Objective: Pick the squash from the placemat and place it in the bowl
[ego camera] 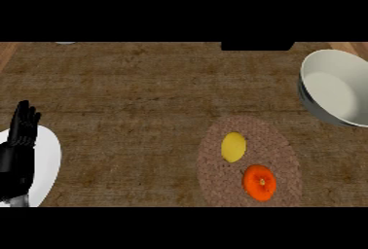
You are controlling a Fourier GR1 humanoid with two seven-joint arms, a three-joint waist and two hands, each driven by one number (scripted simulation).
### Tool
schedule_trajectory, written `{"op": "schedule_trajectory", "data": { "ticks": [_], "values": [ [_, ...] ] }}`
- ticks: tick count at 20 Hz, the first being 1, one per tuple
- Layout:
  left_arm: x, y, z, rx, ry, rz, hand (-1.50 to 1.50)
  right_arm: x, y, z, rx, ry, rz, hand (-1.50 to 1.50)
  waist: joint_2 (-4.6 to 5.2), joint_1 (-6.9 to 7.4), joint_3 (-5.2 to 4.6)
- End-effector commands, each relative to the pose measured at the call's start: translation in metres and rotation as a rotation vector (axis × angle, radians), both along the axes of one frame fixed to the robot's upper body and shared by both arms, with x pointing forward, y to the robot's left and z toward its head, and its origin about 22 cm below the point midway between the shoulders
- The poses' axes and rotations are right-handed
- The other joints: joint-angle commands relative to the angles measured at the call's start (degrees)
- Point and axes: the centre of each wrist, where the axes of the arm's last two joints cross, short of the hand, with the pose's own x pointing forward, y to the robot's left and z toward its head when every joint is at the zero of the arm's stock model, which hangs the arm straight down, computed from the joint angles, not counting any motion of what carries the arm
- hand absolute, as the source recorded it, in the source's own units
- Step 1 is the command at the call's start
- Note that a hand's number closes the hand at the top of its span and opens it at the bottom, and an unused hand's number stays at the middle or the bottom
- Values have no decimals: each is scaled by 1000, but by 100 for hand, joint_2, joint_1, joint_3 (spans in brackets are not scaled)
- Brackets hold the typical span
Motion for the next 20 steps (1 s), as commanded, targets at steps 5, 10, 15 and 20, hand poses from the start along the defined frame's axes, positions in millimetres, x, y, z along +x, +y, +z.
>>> {"op": "schedule_trajectory", "data": {
  "ticks": [5,10,15,20],
  "values": [
    [24,18,22,23,77,-22,0,-63,29,24,-194,15,212,150,-119,-108,106],
    [14,15,2,-27,154,18,0,-88,-35,-48,-480,483,-302,-150,-171,-759,80],
    [16,17,10,-49,160,-11,0,-167,18,-66,-539,407,-244,-150,-199,-564,92],
    [26,2,10,-33,169,-51,0,-223,44,-46,-571,460,-328,-150,-129,-309,92]
  ]
}}
